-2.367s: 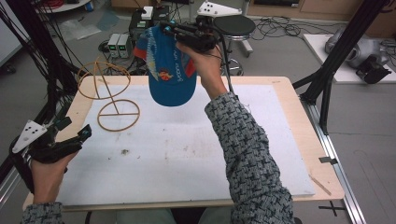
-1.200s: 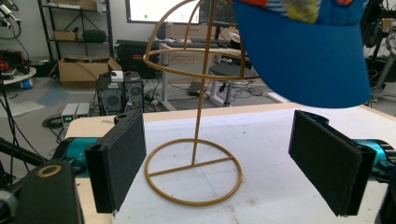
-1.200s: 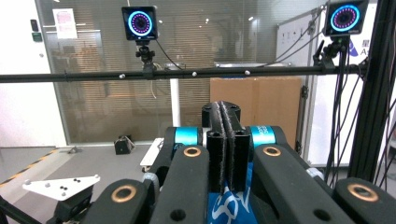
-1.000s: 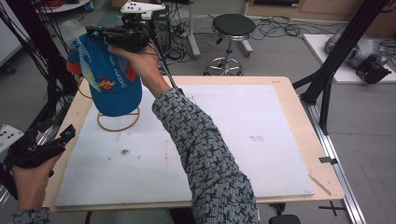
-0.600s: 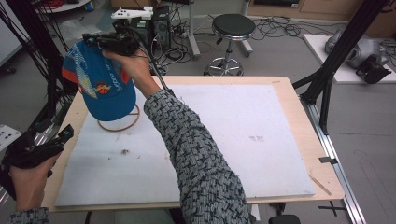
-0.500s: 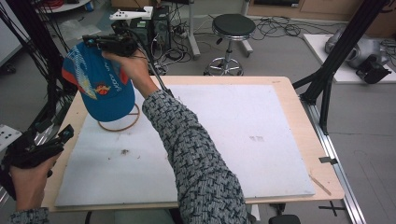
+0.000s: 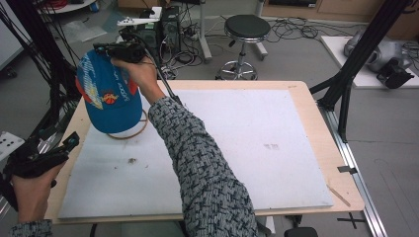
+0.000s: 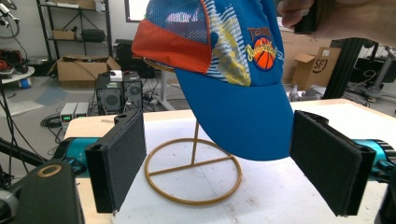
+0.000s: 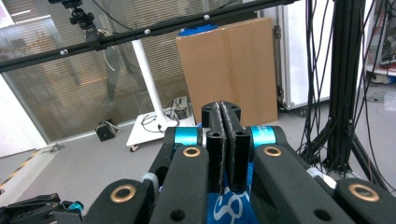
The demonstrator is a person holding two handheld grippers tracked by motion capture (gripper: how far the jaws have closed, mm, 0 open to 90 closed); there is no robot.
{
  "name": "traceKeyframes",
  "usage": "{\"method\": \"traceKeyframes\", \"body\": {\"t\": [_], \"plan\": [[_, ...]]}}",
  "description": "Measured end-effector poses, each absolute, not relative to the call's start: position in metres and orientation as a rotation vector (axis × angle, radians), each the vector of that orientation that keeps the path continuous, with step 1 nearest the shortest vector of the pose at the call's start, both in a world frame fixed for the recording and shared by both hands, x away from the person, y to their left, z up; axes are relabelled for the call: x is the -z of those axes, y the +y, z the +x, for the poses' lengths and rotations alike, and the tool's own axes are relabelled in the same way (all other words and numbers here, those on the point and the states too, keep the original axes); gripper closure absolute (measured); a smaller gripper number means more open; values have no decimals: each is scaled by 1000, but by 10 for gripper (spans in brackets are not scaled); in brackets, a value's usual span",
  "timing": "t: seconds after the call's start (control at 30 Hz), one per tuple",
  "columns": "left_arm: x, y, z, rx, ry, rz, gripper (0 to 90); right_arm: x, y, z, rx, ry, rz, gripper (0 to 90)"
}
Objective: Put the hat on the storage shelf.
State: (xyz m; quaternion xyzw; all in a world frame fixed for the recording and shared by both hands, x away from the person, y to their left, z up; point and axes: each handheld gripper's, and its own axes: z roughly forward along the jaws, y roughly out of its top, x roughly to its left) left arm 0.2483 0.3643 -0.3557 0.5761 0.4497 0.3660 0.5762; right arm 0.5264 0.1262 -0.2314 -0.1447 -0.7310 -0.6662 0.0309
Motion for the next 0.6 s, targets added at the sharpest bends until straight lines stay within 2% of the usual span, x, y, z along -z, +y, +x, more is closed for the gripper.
{"method": "traceKeyframes", "body": {"t": [0.5, 0.6], "plan": [[356, 363, 249, -850, 1049, 1355, 192, 243, 129, 526, 2001, -2269, -472, 881], [357, 363, 249, -849, 1050, 1358, 192, 243, 127, 527, 2001, -2267, -484, 837]]}}
